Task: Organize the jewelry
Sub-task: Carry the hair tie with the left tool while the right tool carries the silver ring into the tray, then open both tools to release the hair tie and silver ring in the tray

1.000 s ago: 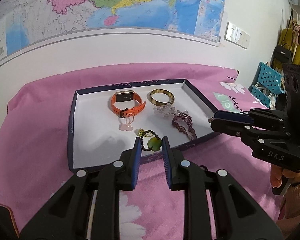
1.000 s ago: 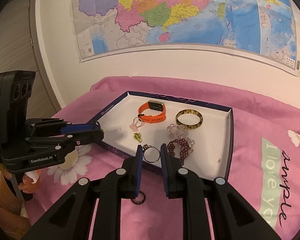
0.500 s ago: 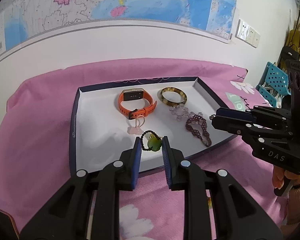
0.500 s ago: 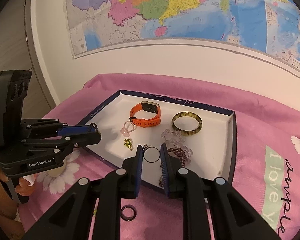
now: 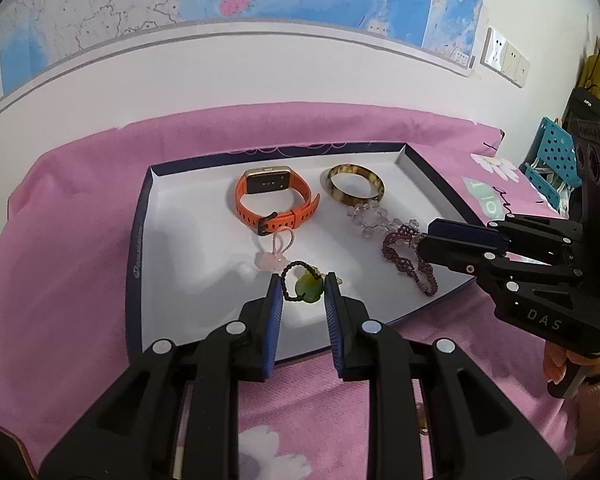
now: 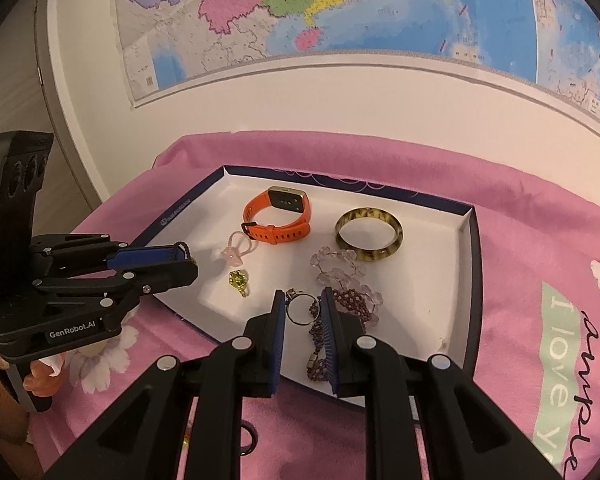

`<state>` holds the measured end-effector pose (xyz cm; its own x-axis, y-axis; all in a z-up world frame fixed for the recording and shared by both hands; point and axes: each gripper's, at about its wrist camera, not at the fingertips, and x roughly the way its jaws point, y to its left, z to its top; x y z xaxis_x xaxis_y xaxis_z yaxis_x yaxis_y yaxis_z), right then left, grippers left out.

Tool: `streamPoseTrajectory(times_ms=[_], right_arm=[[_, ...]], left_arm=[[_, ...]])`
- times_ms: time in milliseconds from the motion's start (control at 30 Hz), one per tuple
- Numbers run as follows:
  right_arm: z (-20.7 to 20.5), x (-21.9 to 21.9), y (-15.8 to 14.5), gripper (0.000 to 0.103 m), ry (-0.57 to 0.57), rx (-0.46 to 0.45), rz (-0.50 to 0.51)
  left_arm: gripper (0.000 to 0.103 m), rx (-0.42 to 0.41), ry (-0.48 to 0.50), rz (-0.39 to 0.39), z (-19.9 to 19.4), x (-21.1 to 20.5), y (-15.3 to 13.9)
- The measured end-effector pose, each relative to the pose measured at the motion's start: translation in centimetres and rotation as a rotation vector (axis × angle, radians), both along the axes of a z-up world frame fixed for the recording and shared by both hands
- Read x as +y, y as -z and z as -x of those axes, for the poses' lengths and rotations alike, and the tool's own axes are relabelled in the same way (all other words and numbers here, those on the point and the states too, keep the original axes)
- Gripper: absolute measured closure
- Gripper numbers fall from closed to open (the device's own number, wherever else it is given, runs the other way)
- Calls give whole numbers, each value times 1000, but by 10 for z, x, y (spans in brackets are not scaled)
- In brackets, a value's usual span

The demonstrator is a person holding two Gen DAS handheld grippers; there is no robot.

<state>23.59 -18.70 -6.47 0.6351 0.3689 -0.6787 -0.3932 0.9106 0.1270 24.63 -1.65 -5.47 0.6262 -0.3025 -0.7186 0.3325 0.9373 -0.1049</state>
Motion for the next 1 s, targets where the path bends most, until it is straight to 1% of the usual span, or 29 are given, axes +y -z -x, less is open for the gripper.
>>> streamPoseTrajectory(times_ms=[367,467,700,767,833,1000], right_arm=[[-10,4,11,87,15,36,14],[-12,4,13,86,21,46,18],[-14,3,17,86,29,56,22],[-13,2,17,86,31,55,20],[-13,2,16,86,35,51,14],[-10,-2,11,80,40,39,-7]], left_arm=[[81,38,0,-30,-10,-8,14],[81,52,-1,-28,-12,-7,17],[81,55,0,-38,-13,-9,20],[78,54,0,-34,-12,-8,20],[69,44,-8,-31,-11,-7,18],[67,18,-21,-17,-6,-2,11]])
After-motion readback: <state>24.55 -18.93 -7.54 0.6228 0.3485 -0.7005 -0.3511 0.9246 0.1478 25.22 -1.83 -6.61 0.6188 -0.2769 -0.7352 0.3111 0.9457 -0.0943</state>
